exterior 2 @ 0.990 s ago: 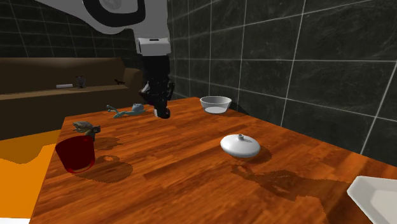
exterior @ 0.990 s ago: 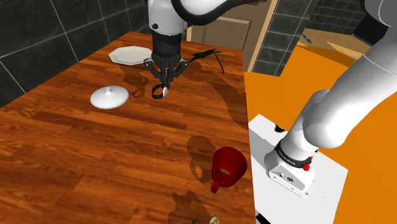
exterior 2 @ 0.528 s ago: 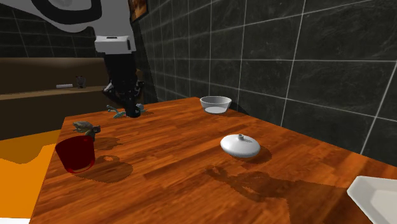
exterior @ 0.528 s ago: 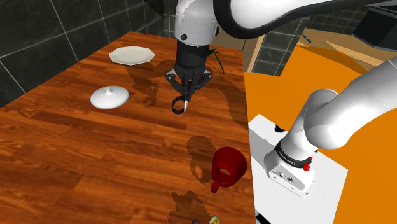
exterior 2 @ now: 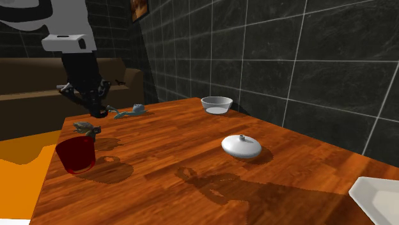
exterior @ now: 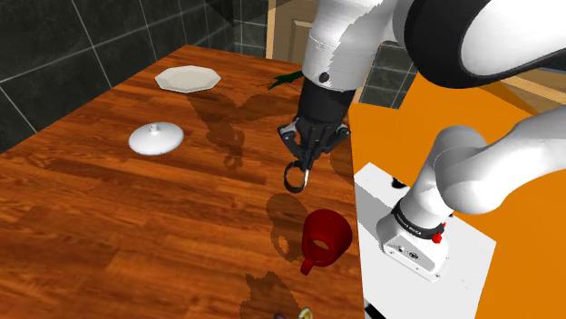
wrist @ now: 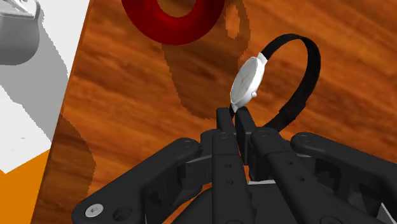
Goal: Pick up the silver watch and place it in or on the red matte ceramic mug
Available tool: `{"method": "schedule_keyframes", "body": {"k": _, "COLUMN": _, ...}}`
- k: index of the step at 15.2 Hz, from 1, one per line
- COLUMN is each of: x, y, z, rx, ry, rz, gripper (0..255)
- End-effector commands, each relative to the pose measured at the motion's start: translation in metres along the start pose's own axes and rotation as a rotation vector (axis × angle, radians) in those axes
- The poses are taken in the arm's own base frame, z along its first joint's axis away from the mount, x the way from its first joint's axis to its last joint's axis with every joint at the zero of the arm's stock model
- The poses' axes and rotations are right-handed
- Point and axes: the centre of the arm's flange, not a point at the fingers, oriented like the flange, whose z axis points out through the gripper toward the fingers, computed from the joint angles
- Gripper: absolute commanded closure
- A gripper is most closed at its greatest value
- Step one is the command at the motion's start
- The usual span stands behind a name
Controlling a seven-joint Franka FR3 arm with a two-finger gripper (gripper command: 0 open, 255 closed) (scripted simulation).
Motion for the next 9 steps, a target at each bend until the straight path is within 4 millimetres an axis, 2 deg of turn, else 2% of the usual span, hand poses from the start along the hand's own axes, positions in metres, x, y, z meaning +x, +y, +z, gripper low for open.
{"method": "schedule_keyframes", "body": {"k": 1, "x": -0.023, "y": 0.012, "z": -0.002, "rx": 0.000, "ry": 0.000, "rz": 0.001, "gripper": 255}}
{"method": "schedule_keyframes", "body": {"k": 6, "x": -0.080, "y": 0.044, "z": -0.006, "rx": 0.000, "ry": 0.000, "rz": 0.001, "gripper": 255}}
{"method": "schedule_keyframes", "body": {"k": 9, "x": -0.080, "y": 0.044, "z": 0.010, "rx": 0.000, "ry": 0.000, "rz": 0.001, "gripper": 255}}
